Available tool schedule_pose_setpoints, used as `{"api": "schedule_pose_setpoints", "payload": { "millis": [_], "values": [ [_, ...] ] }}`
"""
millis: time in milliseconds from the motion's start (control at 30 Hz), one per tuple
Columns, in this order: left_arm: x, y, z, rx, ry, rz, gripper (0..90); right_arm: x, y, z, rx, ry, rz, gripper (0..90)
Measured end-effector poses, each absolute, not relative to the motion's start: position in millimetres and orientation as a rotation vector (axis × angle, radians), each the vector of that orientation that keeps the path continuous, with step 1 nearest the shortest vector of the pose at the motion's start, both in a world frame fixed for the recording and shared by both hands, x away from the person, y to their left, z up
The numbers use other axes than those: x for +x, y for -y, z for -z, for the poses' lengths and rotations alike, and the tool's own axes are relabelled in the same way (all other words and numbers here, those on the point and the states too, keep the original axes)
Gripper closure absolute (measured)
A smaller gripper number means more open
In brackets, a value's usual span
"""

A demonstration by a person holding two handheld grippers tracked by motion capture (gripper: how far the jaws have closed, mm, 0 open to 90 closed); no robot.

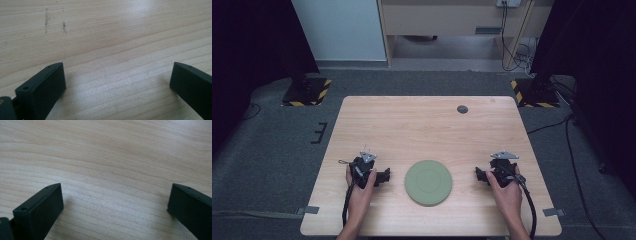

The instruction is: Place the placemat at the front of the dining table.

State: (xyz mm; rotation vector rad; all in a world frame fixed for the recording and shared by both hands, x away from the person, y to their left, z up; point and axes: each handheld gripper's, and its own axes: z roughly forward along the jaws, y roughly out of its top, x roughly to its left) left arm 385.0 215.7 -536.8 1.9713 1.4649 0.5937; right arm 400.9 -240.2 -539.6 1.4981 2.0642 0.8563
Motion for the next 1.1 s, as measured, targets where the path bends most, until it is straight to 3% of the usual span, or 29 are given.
{"api": "schedule_pose_setpoints", "payload": {
  "millis": [600, 800, 1100],
  "values": [
    [375, -219, 532, 2.002, -1.309, -0.563, 2.5, 390, 233, 527, 1.357, -2.079, -0.969, 6.5],
    [366, -214, 530, 2.039, -1.227, -0.607, 2.5, 379, 227, 525, 1.317, -2.142, -0.993, 6.5],
    [355, -203, 527, 2.043, -1.148, -0.513, 2.5, 362, 205, 522, 1.22, -2.242, -1.058, 6.3]
  ]
}}
